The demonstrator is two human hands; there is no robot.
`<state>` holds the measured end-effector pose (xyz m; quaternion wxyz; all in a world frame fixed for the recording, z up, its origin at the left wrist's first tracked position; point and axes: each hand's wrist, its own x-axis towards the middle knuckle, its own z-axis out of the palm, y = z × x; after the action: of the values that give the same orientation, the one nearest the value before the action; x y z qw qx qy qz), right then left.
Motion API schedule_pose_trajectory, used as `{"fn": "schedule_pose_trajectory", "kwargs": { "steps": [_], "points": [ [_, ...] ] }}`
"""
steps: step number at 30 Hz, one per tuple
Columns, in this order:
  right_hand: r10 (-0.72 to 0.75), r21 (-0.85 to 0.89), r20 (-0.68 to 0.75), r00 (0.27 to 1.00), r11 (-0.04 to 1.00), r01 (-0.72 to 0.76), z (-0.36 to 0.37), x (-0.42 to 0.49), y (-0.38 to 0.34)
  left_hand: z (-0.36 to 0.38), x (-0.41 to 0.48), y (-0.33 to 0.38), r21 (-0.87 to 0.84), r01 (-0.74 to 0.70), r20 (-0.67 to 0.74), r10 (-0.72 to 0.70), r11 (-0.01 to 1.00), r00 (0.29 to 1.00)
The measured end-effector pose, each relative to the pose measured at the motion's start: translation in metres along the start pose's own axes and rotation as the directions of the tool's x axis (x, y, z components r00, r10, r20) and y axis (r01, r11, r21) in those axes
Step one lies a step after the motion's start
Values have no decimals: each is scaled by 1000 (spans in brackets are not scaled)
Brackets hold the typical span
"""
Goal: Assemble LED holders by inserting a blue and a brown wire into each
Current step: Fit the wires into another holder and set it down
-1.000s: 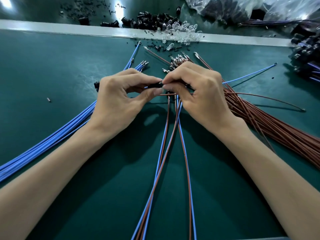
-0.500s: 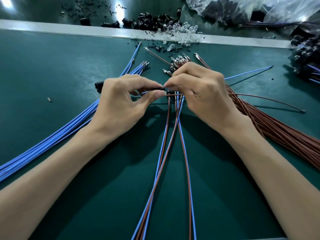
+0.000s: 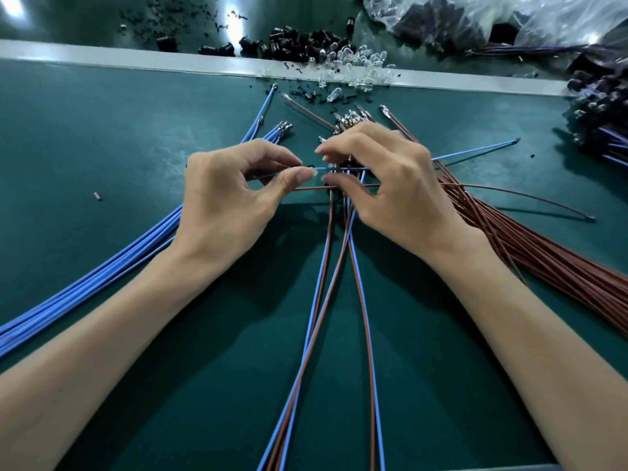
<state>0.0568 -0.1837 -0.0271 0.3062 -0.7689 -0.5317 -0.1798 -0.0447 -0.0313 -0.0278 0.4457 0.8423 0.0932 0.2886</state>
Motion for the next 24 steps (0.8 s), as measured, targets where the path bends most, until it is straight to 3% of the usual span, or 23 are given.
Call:
{"fn": "schedule_pose_trajectory", "kwargs": {
  "steps": [4,7,11,14,18,24],
  "points": [
    [65,-38,-32,997,997,-66,-4,-2,9,-1,0,0,14,-10,-8,10,1000,1000],
    [33,-17,-89,995,999,-35,3,0,1,1,-1,1,50,-52,29,51,997,998],
    [-8,-66,-90,996,998,2,7,4,-7,-2,2,-2,-25,36,-98,-38,999,994],
    [30,-94,5,1000,995,-30,7,3,-8,-4,4,-4,-96,125,-168,-140,988,976],
    [130,-109,142,981,987,-115,11,-1,-10,-3,5,-4,-150,181,-161,-205,972,965],
    [113,-151,-73,991,981,-123,-1,1,5,-3,6,-6,-198,205,-155,-237,959,959]
  ]
}}
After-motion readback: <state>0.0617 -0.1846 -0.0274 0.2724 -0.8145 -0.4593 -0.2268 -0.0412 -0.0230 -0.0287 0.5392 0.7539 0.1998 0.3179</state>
